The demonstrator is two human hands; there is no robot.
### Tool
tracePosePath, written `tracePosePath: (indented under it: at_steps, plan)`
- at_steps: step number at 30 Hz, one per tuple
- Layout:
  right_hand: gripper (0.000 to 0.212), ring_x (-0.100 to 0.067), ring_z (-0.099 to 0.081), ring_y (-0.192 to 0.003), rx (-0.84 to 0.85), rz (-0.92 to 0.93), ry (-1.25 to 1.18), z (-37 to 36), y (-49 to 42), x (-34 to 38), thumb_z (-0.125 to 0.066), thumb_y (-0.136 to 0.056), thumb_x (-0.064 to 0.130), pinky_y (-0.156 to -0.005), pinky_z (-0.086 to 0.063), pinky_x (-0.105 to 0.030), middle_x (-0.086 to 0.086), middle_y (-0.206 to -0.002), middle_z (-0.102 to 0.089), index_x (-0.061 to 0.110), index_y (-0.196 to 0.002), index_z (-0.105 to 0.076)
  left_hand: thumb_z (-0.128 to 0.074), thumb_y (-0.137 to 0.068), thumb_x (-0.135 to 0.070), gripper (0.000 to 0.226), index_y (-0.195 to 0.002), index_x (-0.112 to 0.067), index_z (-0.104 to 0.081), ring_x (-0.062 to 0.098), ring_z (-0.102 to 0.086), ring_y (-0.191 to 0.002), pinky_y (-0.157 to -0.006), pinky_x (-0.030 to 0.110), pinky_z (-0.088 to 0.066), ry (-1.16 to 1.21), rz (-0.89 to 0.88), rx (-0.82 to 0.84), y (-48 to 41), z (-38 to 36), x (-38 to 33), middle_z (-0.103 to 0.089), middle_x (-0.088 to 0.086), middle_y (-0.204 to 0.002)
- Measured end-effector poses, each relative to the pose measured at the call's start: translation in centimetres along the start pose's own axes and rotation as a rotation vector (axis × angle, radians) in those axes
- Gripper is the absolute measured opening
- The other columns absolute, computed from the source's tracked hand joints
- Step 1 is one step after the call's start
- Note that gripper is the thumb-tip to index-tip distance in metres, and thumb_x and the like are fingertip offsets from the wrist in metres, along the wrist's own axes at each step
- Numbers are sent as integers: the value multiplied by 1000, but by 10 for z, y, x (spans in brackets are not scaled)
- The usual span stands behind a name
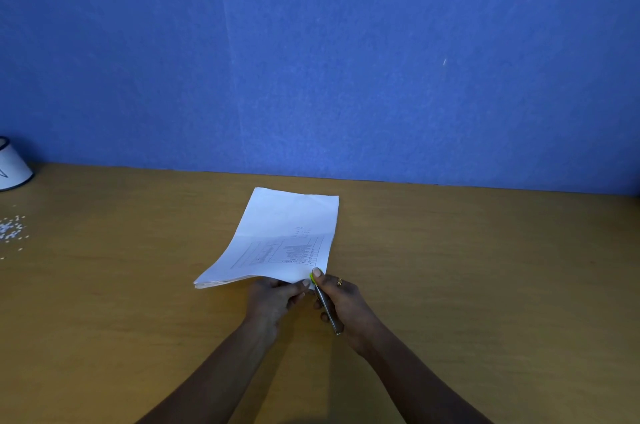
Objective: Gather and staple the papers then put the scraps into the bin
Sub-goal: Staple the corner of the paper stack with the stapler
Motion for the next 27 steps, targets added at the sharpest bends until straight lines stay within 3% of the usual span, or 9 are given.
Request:
tracePosePath:
  at_steps: [12,17,19,23,27]
  plan:
    - [29,-8,-51,-59,-9,9,45,2,-2,1,-59,-86,43,-53,-40,-21,3,-64,-55,17,-74,-63,-73,-69,7,18,-84,-1,-67,20,-64,-71,-56,20,-53,-40,-16,6,-2,0,0,-68,9,-80]
    - [27,-7,-51,-57,-31,39,32,0,1,3,-59,-86,41,-49,-39,-17,8,-61,-58,18,-72,-63,-71,-71,6,16,-85,-2,-67,20,-63,-72,-66,27,-52,-7,-14,13,-1,-2,1,-68,8,-78]
    - [29,-7,-50,-57,-57,37,18,-1,1,3,-60,-86,41,-47,-39,-16,4,-64,-57,17,-69,-61,-72,-74,0,10,-82,-4,-68,23,-62,-76,-70,29,-50,-17,-22,-1,-1,-2,4,-67,8,-78]
    - [34,-9,-48,-52,-86,3,2,-2,2,4,-60,-86,42,-45,-38,-16,0,-61,-52,15,-64,-55,-67,-82,-22,32,-112,-11,-62,25,-63,-97,-74,30,-51,57,6,8,1,-7,8,-68,8,-103]
    - [36,-12,-47,-59,-101,-10,-14,-4,2,4,-60,-85,44,-49,-37,-19,-7,-69,-54,11,-71,-55,-65,-81,-30,33,-110,-16,-60,21,-66,-93,-68,27,-54,111,82,144,10,-21,7,-69,9,-103]
Point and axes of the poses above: each hand's wrist, its own y-axis away from the middle knuckle, its own z-axis out of the back of the hand, x = y × z, the point moved 3 cm from there along -y, towards the middle knuckle
